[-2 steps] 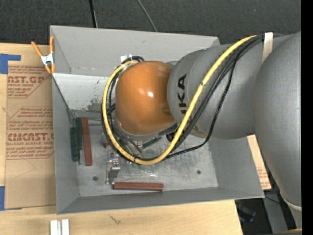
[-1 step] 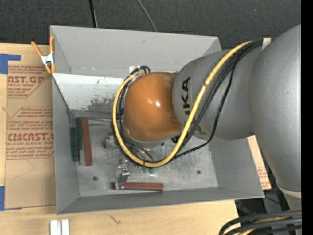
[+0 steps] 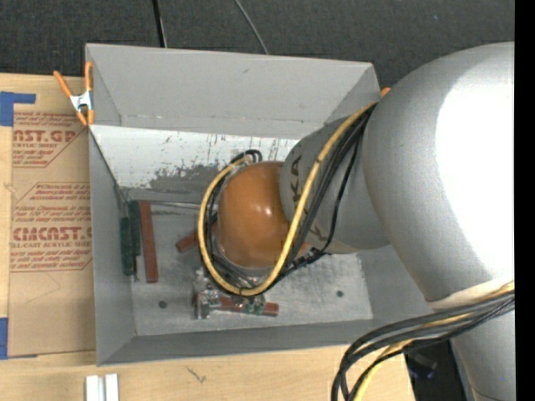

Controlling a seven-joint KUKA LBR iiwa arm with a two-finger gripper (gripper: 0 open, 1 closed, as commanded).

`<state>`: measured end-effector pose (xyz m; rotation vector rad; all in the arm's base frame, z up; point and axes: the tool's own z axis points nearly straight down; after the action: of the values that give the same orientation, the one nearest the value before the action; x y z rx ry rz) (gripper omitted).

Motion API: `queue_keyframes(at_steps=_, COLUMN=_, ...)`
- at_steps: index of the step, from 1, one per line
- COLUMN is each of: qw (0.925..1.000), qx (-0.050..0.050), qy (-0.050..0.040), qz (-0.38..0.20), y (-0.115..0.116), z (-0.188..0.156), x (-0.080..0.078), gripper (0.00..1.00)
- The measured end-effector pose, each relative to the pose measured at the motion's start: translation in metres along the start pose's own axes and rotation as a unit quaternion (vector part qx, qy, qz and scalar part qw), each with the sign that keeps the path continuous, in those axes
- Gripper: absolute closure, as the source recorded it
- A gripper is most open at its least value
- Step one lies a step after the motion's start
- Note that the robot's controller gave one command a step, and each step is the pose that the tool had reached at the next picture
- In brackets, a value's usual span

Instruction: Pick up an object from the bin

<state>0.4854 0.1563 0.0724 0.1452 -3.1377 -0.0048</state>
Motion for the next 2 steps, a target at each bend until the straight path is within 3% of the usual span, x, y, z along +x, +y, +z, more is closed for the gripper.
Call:
queue_keyframes(at_steps=1, qw=1.0000, qx=0.000, qy=0.0001, qz=0.000, y=0.000, z=0.000, x=0.000, gripper=1.00)
queue_keyframes(at_steps=2, qw=1.0000, qx=0.001, qy=-0.0045, qz=-0.005, y=-0.001, z=-0.177, x=-0.015, gripper=1.00)
